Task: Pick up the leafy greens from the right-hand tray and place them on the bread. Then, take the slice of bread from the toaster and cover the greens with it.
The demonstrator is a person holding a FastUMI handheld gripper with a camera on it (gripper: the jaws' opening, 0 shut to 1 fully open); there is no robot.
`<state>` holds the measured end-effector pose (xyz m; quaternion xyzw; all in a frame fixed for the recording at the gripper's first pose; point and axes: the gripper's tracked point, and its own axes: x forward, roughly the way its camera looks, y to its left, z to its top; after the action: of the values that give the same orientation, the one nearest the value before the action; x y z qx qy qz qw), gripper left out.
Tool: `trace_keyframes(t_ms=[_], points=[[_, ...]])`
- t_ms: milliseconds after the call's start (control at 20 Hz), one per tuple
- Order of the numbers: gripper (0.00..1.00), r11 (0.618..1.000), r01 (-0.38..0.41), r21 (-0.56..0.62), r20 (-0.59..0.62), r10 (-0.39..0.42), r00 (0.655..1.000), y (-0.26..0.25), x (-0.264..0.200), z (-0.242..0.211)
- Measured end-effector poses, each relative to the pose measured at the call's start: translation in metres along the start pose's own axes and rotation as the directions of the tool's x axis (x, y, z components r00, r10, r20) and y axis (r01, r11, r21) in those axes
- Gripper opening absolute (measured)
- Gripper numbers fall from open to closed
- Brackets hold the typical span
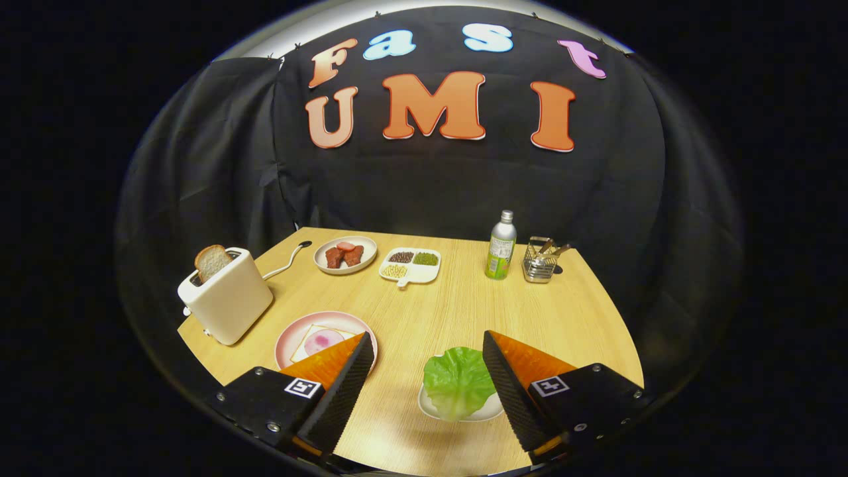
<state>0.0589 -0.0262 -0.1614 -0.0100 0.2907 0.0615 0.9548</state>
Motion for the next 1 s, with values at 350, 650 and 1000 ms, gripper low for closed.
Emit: trace_keyframes(t_ms=[350,650,1000], points=[[1.00,1.000,-0.024,-0.004,-0.225,0.022,0.974,-0.014,0.044,-0.051],[0.99,1.000,-0.010,0.028,-0.401,0.020,0.916,-0.031,0.078,-0.099],[0.98,0.999,0.043,-0.026,-0.512,-0.050,0.858,-0.052,0.111,-0.133]])
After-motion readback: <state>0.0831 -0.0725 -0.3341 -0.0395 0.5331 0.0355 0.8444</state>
